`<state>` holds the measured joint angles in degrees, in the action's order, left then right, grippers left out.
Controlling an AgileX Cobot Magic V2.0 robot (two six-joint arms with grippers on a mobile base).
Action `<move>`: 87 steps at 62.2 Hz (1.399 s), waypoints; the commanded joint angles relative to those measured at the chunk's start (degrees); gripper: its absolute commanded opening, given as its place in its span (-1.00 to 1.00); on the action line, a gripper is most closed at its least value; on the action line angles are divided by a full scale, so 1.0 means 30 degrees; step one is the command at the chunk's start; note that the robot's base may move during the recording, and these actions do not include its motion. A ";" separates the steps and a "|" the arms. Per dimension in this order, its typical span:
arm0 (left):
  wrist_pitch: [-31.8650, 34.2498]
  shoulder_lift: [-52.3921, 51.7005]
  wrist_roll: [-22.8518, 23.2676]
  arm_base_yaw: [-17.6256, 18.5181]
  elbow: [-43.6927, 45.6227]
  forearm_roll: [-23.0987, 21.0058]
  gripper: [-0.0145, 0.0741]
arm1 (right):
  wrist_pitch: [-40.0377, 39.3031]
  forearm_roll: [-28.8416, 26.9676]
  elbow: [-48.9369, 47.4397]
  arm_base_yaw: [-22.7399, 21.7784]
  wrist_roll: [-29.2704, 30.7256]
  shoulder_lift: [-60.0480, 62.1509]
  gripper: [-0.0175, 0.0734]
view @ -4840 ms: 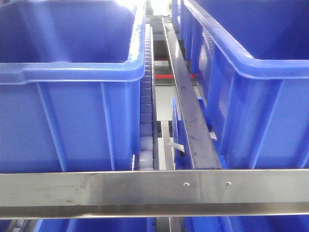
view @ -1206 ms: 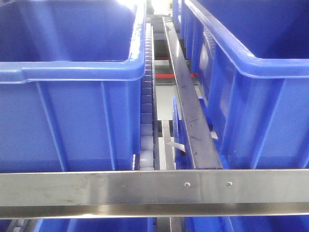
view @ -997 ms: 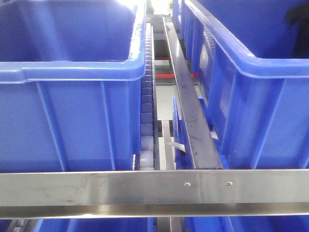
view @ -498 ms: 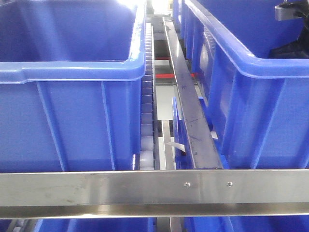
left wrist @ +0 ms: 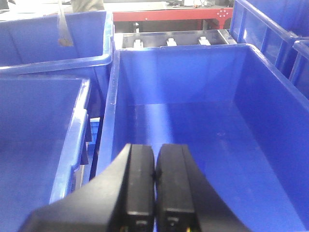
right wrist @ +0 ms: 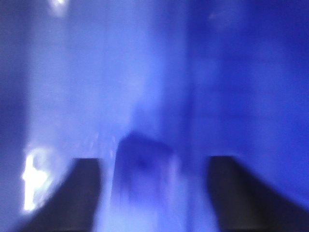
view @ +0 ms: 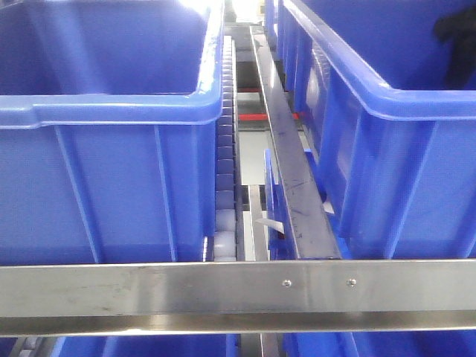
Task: Pick and sort blue part to right shelf
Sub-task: 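Lower the right gripper into a blue bin and open it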
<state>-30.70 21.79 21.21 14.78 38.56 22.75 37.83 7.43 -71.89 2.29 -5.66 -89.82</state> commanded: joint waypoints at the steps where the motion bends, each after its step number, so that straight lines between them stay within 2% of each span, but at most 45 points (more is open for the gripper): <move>1: 0.1466 0.0129 -0.0017 0.0144 0.0476 0.0096 -0.39 | -0.0156 0.0344 -0.0352 -0.0093 0.0154 0.2250 0.05; 9: 0.1466 0.0129 -0.0017 0.0144 0.0476 0.0096 -0.39 | -0.0157 0.0324 0.0976 -0.0054 0.0154 0.4415 -0.43; 12: 0.1466 0.0129 -0.0017 0.0144 0.0476 0.0096 -0.39 | -0.0256 0.0324 0.1701 -0.0004 0.0154 0.5350 -0.56; 35: 0.1466 0.0129 -0.0017 0.0144 0.0476 0.0181 -0.39 | -0.3393 -0.0072 0.9872 -0.0004 0.0154 1.4204 -0.53; 48: 0.1466 0.0129 -0.0017 0.0144 0.0476 0.0181 -0.39 | -0.4433 -0.0072 1.3136 -0.0004 0.0154 1.9451 -0.53; 71: 0.1466 0.0129 -0.0017 0.0144 0.0476 0.0181 -0.39 | -0.5735 -0.0072 1.4255 -0.0004 0.0154 2.7028 -0.53; 87: 0.1466 0.0129 -0.0017 0.0144 0.0476 0.0181 -0.39 | -0.6883 -0.0072 1.4255 -0.0004 0.0154 2.7927 -0.53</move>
<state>-30.70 21.79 21.21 14.78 38.56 22.75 23.14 6.94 -27.66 2.29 -5.66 -5.32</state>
